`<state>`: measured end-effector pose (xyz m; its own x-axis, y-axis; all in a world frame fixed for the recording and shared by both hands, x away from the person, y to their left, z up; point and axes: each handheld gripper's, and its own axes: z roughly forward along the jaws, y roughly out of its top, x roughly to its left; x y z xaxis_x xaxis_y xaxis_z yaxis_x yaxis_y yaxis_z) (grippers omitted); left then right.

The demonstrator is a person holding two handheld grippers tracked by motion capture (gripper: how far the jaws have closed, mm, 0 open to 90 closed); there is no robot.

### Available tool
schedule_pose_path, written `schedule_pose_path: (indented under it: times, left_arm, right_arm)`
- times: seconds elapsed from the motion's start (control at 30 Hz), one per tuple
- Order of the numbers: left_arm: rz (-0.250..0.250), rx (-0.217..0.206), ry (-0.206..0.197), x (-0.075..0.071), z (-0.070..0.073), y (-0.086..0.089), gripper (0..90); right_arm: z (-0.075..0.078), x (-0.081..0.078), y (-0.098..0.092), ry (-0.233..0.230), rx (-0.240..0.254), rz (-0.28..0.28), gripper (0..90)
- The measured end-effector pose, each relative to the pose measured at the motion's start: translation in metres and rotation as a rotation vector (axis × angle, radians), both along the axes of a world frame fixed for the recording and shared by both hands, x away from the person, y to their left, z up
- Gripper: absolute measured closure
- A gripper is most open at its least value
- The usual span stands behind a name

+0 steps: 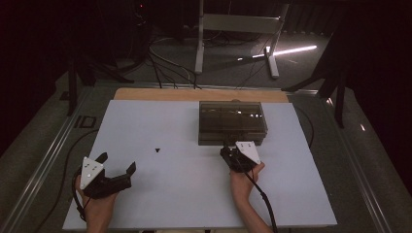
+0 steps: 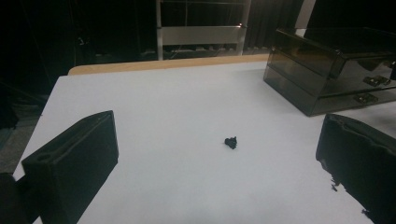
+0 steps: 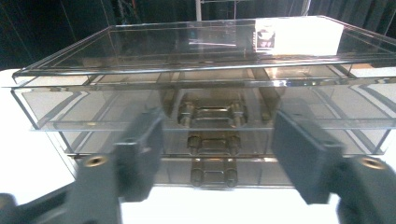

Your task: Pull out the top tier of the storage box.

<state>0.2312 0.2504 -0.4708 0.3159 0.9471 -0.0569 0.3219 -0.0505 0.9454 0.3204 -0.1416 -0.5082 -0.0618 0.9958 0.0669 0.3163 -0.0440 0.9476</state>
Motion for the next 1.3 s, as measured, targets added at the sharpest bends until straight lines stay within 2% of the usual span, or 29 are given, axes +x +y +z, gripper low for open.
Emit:
schedule_pose_path:
  times: [0.2, 0.47, 0.67, 0.97, 1.2, 1.3]
  left_arm:
    - [-0.001, 0.002, 0.001, 0.000, 0.000, -0.001, 0.4]
    - [-0.002, 0.008, 0.005, 0.000, -0.001, -0.001, 0.4]
    - [-0.001, 0.006, 0.007, 0.001, -0.001, -0.002, 0.4]
    - [-0.004, 0.012, 0.012, 0.002, -0.002, -0.003, 0.4]
    - [-0.008, 0.010, 0.012, 0.002, -0.001, -0.005, 0.4]
    - [-0.012, 0.012, 0.014, 0.003, -0.002, -0.007, 0.4]
  right_arm:
    - [0.001, 0.000, -0.008, 0.013, 0.010, 0.048, 19.2]
    - [0.008, -0.002, -0.015, 0.029, -0.003, 0.103, 9.9]
    - [0.013, -0.002, -0.022, 0.025, -0.006, 0.139, 7.9]
    - [0.016, 0.001, -0.034, 0.048, -0.007, 0.195, 8.0]
    - [0.021, 0.000, -0.042, 0.044, -0.023, 0.235, 8.0]
    - [0.022, 0.001, -0.046, 0.067, -0.010, 0.273, 8.1]
